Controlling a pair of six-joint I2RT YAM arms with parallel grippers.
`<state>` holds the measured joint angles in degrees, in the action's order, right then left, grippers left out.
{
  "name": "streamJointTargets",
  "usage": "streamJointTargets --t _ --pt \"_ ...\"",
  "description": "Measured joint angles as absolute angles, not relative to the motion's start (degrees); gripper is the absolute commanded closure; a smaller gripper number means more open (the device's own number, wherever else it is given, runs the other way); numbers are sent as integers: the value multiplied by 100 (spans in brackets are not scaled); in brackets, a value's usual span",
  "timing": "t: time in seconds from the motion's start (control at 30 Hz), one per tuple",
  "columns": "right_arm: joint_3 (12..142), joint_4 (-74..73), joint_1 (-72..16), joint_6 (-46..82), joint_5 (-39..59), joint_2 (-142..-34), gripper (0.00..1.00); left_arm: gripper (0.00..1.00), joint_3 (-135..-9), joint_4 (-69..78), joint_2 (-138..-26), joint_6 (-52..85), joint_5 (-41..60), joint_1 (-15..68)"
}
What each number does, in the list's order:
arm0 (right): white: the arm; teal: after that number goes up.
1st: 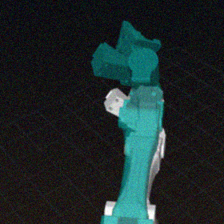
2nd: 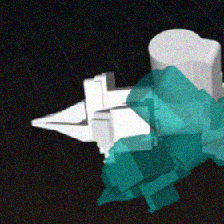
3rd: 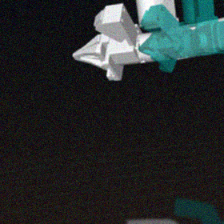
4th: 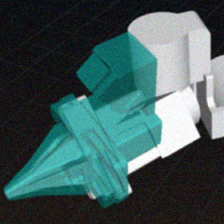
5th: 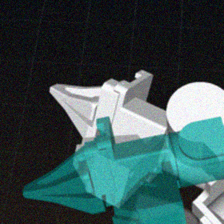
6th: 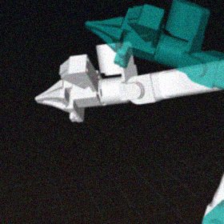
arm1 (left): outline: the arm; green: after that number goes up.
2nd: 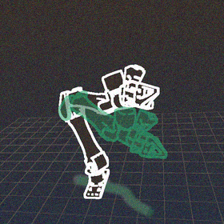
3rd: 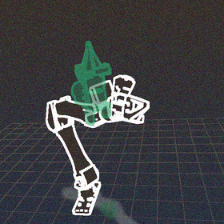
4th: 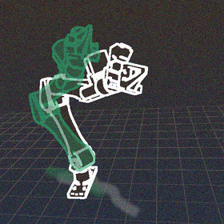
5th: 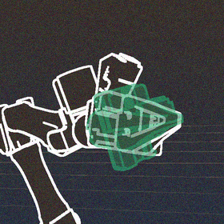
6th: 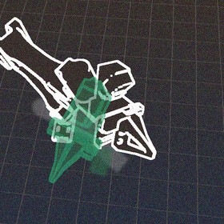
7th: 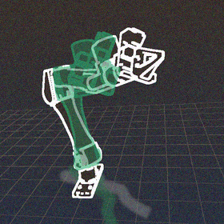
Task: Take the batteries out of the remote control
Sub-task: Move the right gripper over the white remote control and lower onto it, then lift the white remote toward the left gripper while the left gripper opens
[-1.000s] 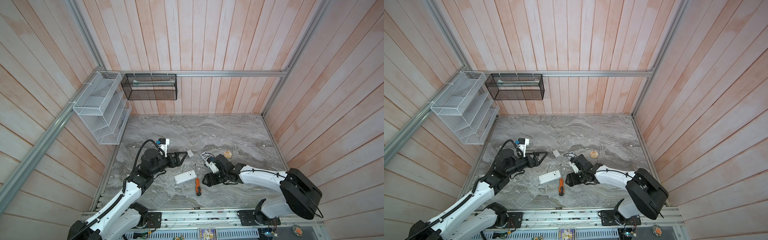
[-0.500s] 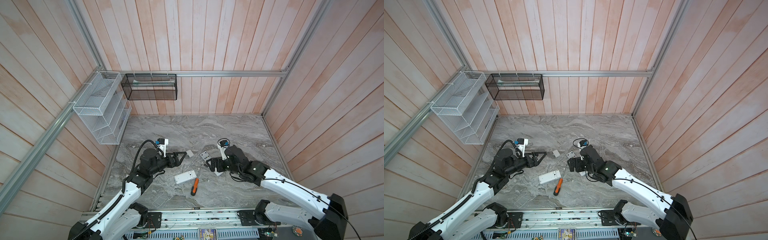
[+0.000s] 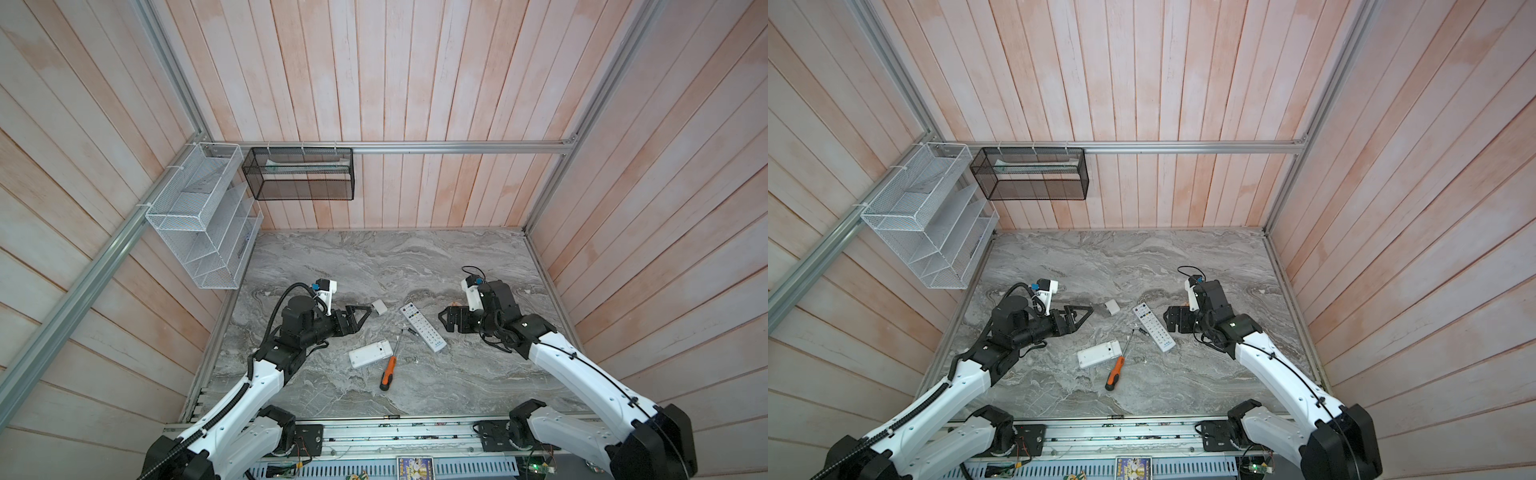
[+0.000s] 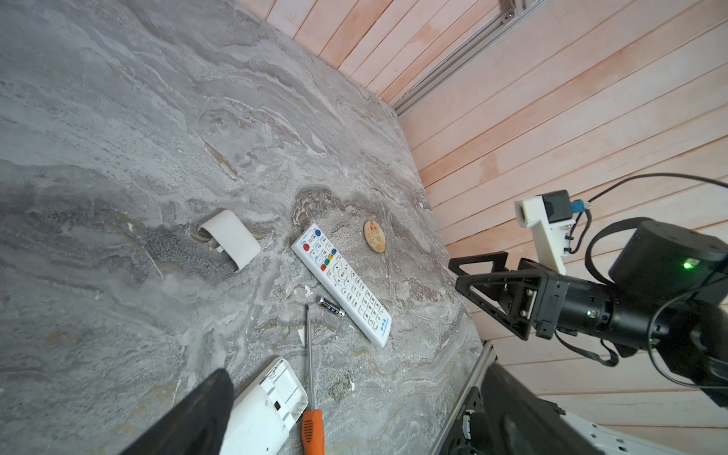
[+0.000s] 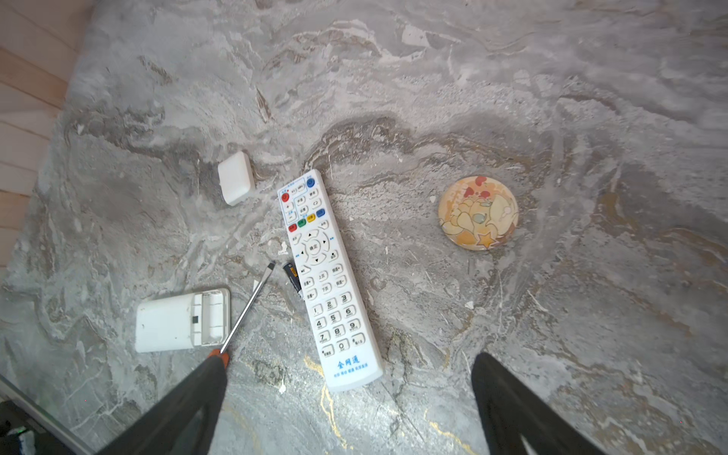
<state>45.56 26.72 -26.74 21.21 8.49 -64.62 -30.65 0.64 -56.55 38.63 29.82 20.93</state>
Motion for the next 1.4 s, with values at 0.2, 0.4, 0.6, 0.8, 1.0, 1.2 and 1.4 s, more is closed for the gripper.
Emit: streamJointTargets --t 0.2,0.4,0.6,0.8,1.0,1.2,1.4 --pt "5059 3041 -2674 1658 1245 -7299 2 0 -3127 23 -6125 3975 3437 2008" --pt "5242 3262 -2720 1476 1337 -7752 2 0 -3129 -64 -5946 3972 3660 1905" --pt "5454 3481 -2961 1341 1258 -8084 3 0 -3129 -89 -5719 3972 3800 1780" --pt "5627 3693 -3129 1190 1133 -8510 9 0 -3129 -91 -5599 3972 3883 1723" --pt "5664 3798 -3308 1026 950 -8993 10 0 -3109 -95 -5535 3972 3916 1684" --pt "5664 3793 -3371 941 840 -9247 10 0 -3059 -178 -5430 3975 3924 1638" --pt "5673 3743 -3371 843 733 -9511 16 0 -2995 -222 -5369 3977 3951 1623"
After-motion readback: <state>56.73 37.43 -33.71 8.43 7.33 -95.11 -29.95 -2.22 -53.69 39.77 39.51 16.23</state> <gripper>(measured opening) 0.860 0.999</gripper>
